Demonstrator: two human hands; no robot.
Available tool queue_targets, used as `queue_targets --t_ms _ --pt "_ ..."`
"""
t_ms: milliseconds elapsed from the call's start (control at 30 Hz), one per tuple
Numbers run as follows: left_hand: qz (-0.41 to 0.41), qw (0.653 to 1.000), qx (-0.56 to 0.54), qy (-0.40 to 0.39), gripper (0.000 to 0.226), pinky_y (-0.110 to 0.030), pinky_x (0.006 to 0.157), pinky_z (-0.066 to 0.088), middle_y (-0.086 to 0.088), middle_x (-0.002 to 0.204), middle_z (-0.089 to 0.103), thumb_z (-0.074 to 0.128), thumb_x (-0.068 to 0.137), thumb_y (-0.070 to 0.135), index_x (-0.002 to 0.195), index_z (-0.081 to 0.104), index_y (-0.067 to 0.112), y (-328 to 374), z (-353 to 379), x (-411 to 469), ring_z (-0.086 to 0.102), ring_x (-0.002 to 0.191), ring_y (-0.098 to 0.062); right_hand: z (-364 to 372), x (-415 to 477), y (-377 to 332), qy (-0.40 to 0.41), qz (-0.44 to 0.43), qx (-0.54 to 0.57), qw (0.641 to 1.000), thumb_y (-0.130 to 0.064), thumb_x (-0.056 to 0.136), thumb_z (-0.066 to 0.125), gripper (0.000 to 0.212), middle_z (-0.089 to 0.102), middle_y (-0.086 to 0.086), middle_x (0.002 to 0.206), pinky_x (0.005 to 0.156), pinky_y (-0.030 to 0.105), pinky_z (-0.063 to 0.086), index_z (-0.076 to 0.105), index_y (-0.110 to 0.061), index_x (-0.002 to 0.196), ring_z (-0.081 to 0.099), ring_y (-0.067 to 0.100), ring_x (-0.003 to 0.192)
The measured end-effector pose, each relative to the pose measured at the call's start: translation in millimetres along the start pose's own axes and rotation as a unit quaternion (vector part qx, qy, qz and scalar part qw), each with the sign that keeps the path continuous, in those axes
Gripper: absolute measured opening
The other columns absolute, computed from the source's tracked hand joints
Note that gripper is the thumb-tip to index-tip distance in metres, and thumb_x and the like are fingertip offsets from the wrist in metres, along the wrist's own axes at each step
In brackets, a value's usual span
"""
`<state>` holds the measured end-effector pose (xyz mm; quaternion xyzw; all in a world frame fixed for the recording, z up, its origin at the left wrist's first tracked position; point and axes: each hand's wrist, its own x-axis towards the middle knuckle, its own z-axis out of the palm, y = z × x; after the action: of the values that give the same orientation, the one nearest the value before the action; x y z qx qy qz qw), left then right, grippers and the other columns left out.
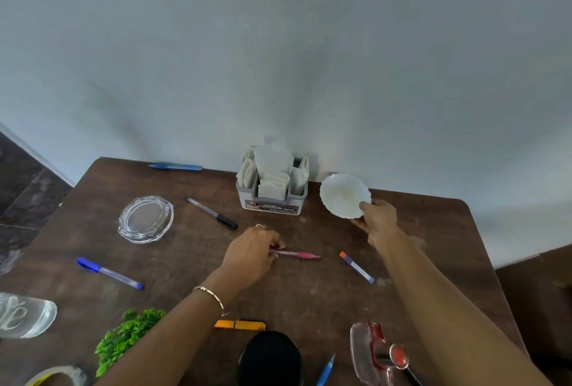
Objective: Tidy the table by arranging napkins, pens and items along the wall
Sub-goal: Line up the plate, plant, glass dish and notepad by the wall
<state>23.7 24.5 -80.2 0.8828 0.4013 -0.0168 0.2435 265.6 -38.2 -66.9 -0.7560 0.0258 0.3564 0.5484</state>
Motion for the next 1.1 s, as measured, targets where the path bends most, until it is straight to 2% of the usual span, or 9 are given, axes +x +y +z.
queue_targets --t_ms 400,567,667,767,833,900,967,1067,1100 --pt "-0.006 0.999 -0.049 0.011 0.027 -0.032 0.086 0.052 0.005 0.107 0.060 0.069 0.082 0.021 0.107 0.068 0.031 -1.3 -3.1 -4.8 0.057 0.102 -0.013 5.0 2.9 3.2 0.010 0.004 -0.025 1.000 0.005 0.089 0.058 0.045 0.049 0.018 0.136 0.067 0.032 0.056 0.049 -0.001 0.133 0.053 0.035 0.118" --pt "0.001 0.999 -0.042 0.028 0.027 -0.030 0.087 0.050 0.003 0.107 0.058 0.069 0.083 0.023 0.110 0.067 0.027 -3.5 -1.7 -13.3 0.055 0.103 -0.015 5.9 1.0 2.4 -0.001 0.011 -0.026 1.000 0.002 0.091 0.058 0.046 0.048 0.018 0.136 0.078 0.036 0.057 0.046 0.001 0.135 0.053 0.035 0.118" --pt "-0.003 0.998 -0.053 0.040 0.026 -0.029 0.086 0.047 0.000 0.106 0.058 0.068 0.084 0.022 0.110 0.068 0.024 -5.2 -2.8 -18.9 0.055 0.104 -0.017 4.3 -7.6 -0.8 -0.015 0.018 -0.043 0.999 -0.012 0.093 0.059 0.046 0.049 0.014 0.127 0.086 0.040 0.054 0.044 -0.001 0.135 0.053 0.028 0.109" --pt "-0.011 0.995 -0.073 0.064 0.025 -0.028 0.085 0.044 -0.002 0.105 0.059 0.067 0.084 0.020 0.109 0.068 0.021 -2.5 -7.1 -30.4 0.055 0.103 -0.020 -0.9 -24.4 -5.5 0.032 -0.052 -0.089 0.994 -0.021 0.088 0.062 0.051 0.050 0.009 0.130 0.092 0.039 0.048 0.044 -0.007 0.134 0.050 0.025 0.110" --pt "-0.010 0.992 -0.094 0.084 0.019 -0.027 0.082 0.043 -0.003 0.101 0.060 0.066 0.084 0.017 0.103 0.069 0.020 0.7 -13.9 -40.9 0.056 0.100 -0.021 -4.6 -43.8 -13.1 0.048 -0.115 -0.065 0.990 -0.016 0.087 0.061 0.047 0.051 0.006 0.129 0.089 0.034 0.045 0.046 -0.011 0.131 0.051 0.022 0.109" --pt "-0.016 0.988 -0.115 0.101 0.012 -0.029 0.079 0.043 -0.004 0.098 0.062 0.065 0.084 0.016 0.094 0.067 0.021 2.7 -22.5 -57.1 0.057 0.097 -0.022 -6.5 -71.8 -17.7 0.025 -0.150 -0.027 0.988 -0.011 0.089 0.057 0.040 0.051 0.004 0.123 0.093 0.034 0.045 0.048 -0.012 0.127 0.050 0.018 0.104" --pt "-0.046 0.981 -0.146 0.120 0.011 -0.028 0.080 0.044 -0.002 0.096 0.064 0.064 0.085 0.015 0.093 0.067 0.021 1.9 -33.0 -79.0 0.060 0.095 -0.021 -5.2 -108.6 -16.8 -0.037 -0.164 -0.008 0.986 -0.010 0.090 0.055 0.033 0.051 0.000 0.114 0.094 0.034 0.046 0.051 -0.013 0.123 0.050 0.016 0.104" --pt "-0.084 0.965 -0.177 0.175 0.013 -0.021 0.079 0.044 0.000 0.095 0.070 0.063 0.085 0.010 0.096 0.070 0.012 -2.2 -45.8 -119.5 0.064 0.089 -0.018 0.0 -164.0 -3.6 -0.171 -0.152 -0.009 0.973 -0.013 0.093 0.055 0.027 0.058 -0.005 0.108 0.076 0.027 0.048 0.056 -0.016 0.119 0.057 0.012 0.101" --pt "-0.097 0.956 -0.196 0.197 0.012 -0.021 0.080 0.047 0.000 0.095 0.071 0.064 0.084 0.009 0.095 0.070 0.011 -4.4 -48.2 -136.9 0.065 0.086 -0.014 2.4 -181.5 4.5 -0.214 -0.149 -0.021 0.965 -0.013 0.093 0.055 0.026 0.059 -0.004 0.107 0.074 0.025 0.047 0.057 -0.015 0.119 0.058 0.011 0.099"
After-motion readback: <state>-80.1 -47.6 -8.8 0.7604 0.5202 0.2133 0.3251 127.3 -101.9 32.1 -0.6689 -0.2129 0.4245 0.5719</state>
